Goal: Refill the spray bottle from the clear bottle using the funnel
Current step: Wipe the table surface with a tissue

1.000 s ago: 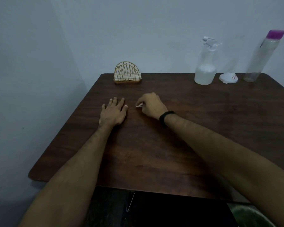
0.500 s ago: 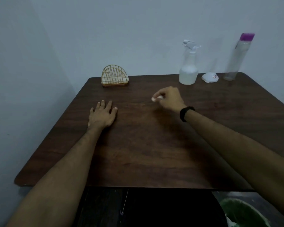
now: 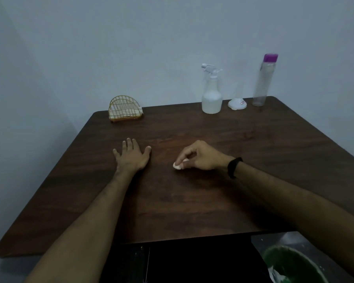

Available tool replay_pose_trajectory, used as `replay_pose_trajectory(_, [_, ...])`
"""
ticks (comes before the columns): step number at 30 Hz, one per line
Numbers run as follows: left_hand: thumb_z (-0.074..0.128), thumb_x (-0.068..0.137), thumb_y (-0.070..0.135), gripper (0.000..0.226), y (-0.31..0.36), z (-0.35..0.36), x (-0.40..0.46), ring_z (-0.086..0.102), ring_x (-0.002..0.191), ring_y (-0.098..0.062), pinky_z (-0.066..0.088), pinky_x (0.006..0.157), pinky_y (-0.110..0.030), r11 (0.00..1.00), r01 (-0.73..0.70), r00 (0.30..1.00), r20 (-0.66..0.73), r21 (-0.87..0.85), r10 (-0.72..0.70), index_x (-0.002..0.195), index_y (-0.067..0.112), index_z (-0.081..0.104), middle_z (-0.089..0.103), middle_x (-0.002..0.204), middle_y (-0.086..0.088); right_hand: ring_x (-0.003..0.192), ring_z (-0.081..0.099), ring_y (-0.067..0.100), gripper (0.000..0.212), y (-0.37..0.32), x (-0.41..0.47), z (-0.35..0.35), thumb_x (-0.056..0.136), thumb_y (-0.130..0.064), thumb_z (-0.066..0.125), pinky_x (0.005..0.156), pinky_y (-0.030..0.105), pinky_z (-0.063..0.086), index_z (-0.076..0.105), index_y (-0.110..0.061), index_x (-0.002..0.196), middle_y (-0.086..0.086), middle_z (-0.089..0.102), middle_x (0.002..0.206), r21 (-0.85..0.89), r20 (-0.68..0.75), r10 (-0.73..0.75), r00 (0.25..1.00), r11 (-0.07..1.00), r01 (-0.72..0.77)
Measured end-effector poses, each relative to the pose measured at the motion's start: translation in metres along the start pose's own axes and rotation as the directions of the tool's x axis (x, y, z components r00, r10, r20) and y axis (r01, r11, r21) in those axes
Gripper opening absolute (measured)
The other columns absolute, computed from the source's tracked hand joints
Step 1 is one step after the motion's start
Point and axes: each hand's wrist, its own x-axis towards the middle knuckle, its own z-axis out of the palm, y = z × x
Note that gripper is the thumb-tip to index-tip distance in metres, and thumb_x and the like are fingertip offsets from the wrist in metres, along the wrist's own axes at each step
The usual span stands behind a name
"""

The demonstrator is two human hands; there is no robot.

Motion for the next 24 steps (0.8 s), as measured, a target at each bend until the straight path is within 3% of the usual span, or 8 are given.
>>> replay_pose_trajectory(2, [0.016,0.101,0.064,0.08,0.015,0.004,-0.002,-0.005,0.156,-0.026,-0.004,0.122,-0.057,0.998,-0.06,0.998,0.0,0.006,0.06,0.161,0.011,0.004,-0.004,0.169,-0.009,0.097,0.07,0.001,0.014,0.01,-0.006,-0.023,0.082,-0.024,0.082,0.091,0.026,0.056,0.081,-0.023,0.096,-0.011,0.077,0.098,0.085,-0.231,0.053,0.972,0.996,-0.034])
replay_pose_trajectory(5, [0.017,0.101,0.063,0.079,0.033,0.009,-0.005,-0.004,0.156,-0.025,-0.003,0.124,-0.054,0.993,-0.119,0.993,0.002,-0.004,0.119,0.161,0.013,0.006,-0.003,0.169,-0.009,0.094,0.068,0.001,0.009,0.043,-0.018,-0.057,0.085,-0.017,0.078,0.095,0.021,0.052,0.081,-0.018,0.094,-0.004,0.078,0.1,-0.077,-0.591,0.114,0.798,0.978,-0.196])
replay_pose_trajectory(8, [0.017,0.101,0.064,0.081,0.047,0.011,-0.007,-0.004,0.156,-0.025,-0.003,0.123,-0.053,0.989,-0.145,0.989,0.004,0.001,0.145,0.161,0.011,0.005,-0.003,0.169,-0.009,0.1,0.068,0.011,0.01,0.071,-0.035,-0.062,0.088,-0.013,0.074,0.097,0.024,0.051,0.08,-0.017,0.096,0.0,0.076,0.105,-0.233,-0.565,0.132,0.815,0.921,-0.311])
replay_pose_trajectory(12, [0.017,0.1,0.065,0.084,0.066,0.013,-0.007,-0.004,0.156,-0.026,-0.003,0.123,-0.053,0.987,-0.158,0.987,0.016,0.008,0.158,0.161,0.008,0.005,-0.002,0.169,-0.01,0.093,0.068,0.004,0.011,0.055,-0.054,-0.03,0.087,-0.014,0.075,0.087,0.027,0.057,0.08,-0.02,0.095,-0.006,0.075,0.1,-0.333,-0.41,-0.051,0.911,0.938,-0.098])
replay_pose_trajectory(16, [0.017,0.1,0.065,0.083,0.076,0.015,-0.01,-0.003,0.156,-0.025,-0.003,0.123,-0.052,0.985,-0.173,0.985,0.001,0.006,0.173,0.161,0.01,0.006,-0.002,0.169,-0.01,0.095,0.07,0.002,0.012,0.025,-0.065,-0.013,0.082,-0.023,0.081,0.086,0.019,0.056,0.081,-0.021,0.094,-0.009,0.076,0.099,-0.104,-0.203,-0.024,0.979,0.995,0.003])
replay_pose_trajectory(18, [0.017,0.1,0.066,0.082,0.073,0.015,-0.011,-0.002,0.156,-0.024,-0.002,0.124,-0.051,0.981,-0.194,0.981,0.002,0.012,0.194,0.161,0.012,0.007,-0.001,0.169,-0.008,0.094,0.07,0.0,0.014,0.03,-0.065,-0.03,0.08,-0.024,0.082,0.09,0.021,0.055,0.081,-0.021,0.094,-0.009,0.077,0.098,-0.009,-0.331,0.06,0.942,0.998,-0.066])
replay_pose_trajectory(21, [0.018,0.1,0.066,0.081,0.071,0.015,-0.012,-0.001,0.156,-0.024,-0.001,0.124,-0.05,0.978,-0.21,0.978,0.002,0.015,0.21,0.161,0.014,0.008,0.0,0.169,-0.008,0.092,0.067,0.001,0.01,0.058,-0.074,-0.056,0.086,-0.016,0.077,0.096,0.028,0.054,0.08,-0.02,0.095,-0.005,0.077,0.1,-0.089,-0.642,0.171,0.747,0.952,-0.294])
replay_pose_trajectory(24, [0.017,0.1,0.066,0.08,0.073,0.016,-0.012,0.0,0.156,-0.024,-0.001,0.124,-0.051,0.978,-0.206,0.979,-0.009,0.022,0.206,0.161,0.014,0.008,0.0,0.169,-0.008,0.091,0.068,0.01,0.016,0.075,-0.087,-0.048,0.086,-0.01,0.068,0.09,0.029,0.056,0.08,-0.021,0.089,-0.004,0.075,0.097,-0.207,-0.679,0.146,0.72,0.902,-0.378])
